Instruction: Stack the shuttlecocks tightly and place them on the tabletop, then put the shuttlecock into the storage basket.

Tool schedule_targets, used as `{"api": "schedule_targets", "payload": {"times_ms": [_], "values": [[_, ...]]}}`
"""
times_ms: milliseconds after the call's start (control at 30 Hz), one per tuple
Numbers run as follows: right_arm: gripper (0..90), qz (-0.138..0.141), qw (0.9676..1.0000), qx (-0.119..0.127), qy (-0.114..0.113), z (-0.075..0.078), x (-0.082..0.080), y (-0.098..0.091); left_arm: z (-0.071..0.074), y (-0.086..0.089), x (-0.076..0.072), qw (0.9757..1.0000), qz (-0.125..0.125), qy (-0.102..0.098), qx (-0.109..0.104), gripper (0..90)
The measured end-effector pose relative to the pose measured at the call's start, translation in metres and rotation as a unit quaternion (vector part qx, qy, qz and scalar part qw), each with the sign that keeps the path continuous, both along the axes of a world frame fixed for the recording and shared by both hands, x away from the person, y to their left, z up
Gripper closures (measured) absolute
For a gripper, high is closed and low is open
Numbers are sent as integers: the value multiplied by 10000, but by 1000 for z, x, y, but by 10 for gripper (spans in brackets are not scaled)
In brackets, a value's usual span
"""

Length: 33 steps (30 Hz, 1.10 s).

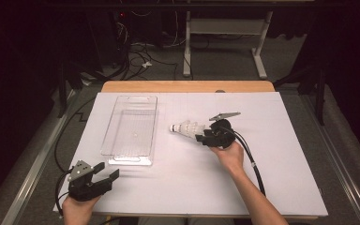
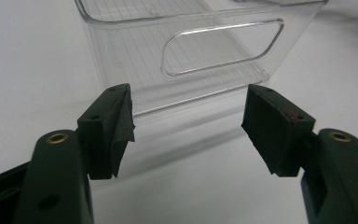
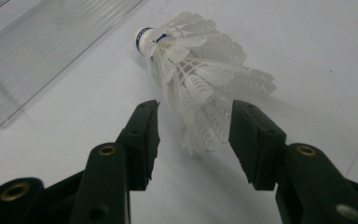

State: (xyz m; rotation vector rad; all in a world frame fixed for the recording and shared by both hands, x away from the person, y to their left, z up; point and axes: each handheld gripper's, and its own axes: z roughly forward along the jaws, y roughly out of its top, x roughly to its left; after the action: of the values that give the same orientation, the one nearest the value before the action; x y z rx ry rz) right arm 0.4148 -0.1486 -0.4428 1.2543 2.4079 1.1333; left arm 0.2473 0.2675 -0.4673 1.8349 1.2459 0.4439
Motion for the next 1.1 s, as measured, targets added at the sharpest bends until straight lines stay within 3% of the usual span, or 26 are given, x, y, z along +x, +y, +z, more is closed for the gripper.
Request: {"api": "schedule_targets", "payload": {"times_ms": [333, 1100], "values": [[504, 22, 9999, -88, -119, -3, -11, -2, 0, 0, 0, 10000, -54, 9, 16, 342], [462, 50, 9990, -104, -435, -13, -4, 18, 1, -2, -3, 10000, -48, -36, 77, 342]]}}
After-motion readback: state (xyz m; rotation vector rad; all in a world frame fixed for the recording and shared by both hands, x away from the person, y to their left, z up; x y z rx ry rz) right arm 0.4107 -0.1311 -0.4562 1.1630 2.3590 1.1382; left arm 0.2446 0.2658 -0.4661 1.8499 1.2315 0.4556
